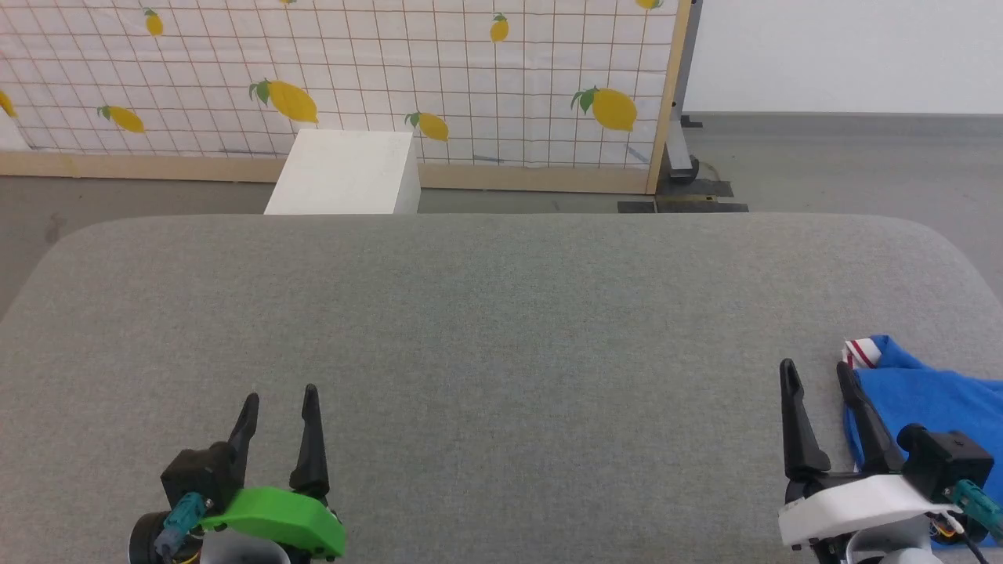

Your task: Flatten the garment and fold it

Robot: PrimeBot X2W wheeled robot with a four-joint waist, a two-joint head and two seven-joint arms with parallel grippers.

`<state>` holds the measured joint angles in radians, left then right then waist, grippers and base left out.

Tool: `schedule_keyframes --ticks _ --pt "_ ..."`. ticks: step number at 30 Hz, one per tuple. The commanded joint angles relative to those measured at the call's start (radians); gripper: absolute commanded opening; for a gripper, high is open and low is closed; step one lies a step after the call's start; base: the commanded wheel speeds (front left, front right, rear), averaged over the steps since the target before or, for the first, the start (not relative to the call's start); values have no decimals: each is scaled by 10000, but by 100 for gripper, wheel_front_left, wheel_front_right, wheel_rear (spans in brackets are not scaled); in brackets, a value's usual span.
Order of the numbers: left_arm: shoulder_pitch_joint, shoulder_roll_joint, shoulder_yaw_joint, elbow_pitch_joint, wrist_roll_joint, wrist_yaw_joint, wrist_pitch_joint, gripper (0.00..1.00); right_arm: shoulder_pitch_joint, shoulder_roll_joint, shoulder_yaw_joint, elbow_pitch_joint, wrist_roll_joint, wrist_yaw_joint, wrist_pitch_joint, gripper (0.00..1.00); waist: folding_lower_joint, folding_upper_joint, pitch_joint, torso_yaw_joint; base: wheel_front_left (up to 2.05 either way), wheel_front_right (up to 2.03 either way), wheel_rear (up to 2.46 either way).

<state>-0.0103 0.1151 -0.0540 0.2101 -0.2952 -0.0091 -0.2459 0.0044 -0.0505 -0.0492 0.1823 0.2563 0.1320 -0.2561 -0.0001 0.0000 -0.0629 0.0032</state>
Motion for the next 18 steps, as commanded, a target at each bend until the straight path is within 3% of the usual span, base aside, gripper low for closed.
schedule_keyframes --ticks 1,10,11,18 --pt "83 -72 -6 46 -96 -68 -76 100 135 2 28 53 92 -13 -56 100 1 0 22 -4 0 0 0" --pt "-56 -50 -39 245 -3 -131 -132 100 120 3 103 148 189 -13 -56 100 1 0 113 63 0 0 0" --pt "-10 -44 -23 228 -19 -81 -58 0 18 0 90 117 104 0 6 0 1 0 115 61 0 0 0" --pt "-7 -60 -2 166 60 -76 39 0 17 0 99 64 31 0 75 0 1 0 132 58 0 0 0"
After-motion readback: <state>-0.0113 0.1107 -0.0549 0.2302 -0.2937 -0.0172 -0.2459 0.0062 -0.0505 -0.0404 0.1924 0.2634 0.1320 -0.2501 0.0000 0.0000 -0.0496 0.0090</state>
